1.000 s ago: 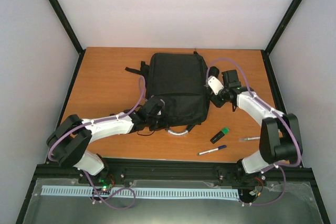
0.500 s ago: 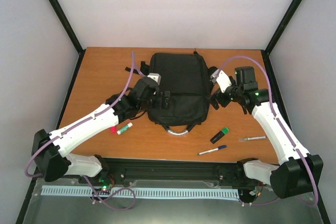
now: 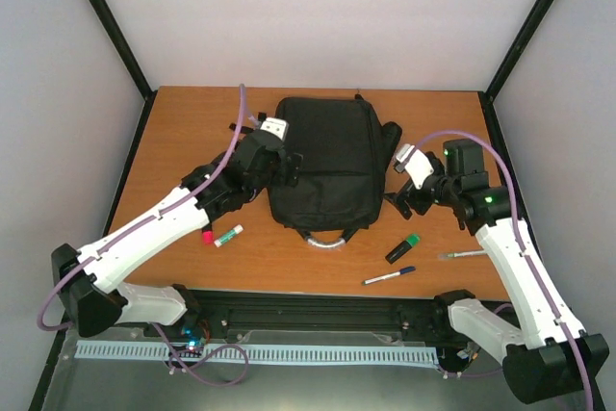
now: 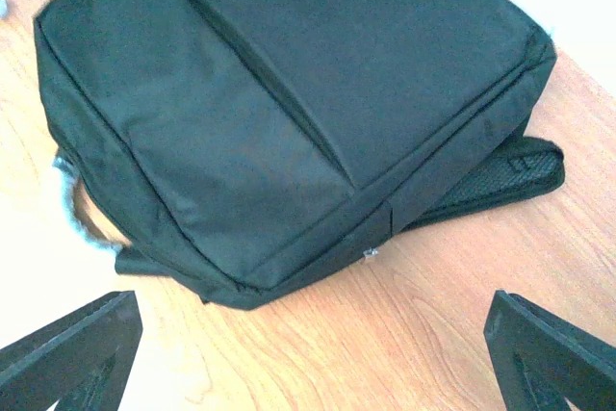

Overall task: Pack the student bag
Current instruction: Zip the student bag at the center of the board, then pick up the stationery from the center of the board.

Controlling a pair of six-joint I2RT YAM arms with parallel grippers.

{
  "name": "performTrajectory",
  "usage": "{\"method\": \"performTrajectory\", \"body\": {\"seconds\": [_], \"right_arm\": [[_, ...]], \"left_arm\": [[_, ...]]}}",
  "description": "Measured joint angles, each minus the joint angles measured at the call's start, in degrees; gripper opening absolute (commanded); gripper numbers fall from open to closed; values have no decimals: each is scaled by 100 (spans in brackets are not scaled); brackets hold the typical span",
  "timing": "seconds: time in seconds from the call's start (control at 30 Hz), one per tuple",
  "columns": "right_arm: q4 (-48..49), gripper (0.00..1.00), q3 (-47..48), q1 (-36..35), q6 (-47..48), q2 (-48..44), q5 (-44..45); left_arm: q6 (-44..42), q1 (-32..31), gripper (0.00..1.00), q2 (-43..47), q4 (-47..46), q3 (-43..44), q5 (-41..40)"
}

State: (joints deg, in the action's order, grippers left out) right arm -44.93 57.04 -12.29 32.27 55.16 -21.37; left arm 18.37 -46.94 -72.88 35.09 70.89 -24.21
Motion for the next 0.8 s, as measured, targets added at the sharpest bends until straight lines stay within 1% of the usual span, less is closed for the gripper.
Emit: {"method": "performTrajectory", "body": {"seconds": [0.07,0.13,0.17,0.27,0.33,0.43,0.53,0.67,0.8], "right_arm": [[-61,100,-2,0,234,96,83],[-114,95,-48,7,542,208,116],[-197,93,-70,7,752,254,111],[-605,80,-114,7,1563,391,83],[-922,73,-153,7,2157,503,92],[-1342,70,-400,7,2927,691,186],[-1480,68,-920,7,3469,723,389],[-1316,64,-1681,-20,3928,693,732],[-953,58,-2065,-55,4122,774,1043]], "left_arm": [[101,37,100,-48,2,0,-426],[168,162,100,-210,120,31,-734],[157,245,100,-345,210,79,-809],[46,444,100,-719,219,35,-876],[-26,557,99,-699,201,-157,-713],[-63,748,91,-529,227,-321,-219],[-85,848,89,-417,219,-321,127],[-87,866,89,-385,225,-321,476],[-87,866,89,-363,229,-321,658]]}}
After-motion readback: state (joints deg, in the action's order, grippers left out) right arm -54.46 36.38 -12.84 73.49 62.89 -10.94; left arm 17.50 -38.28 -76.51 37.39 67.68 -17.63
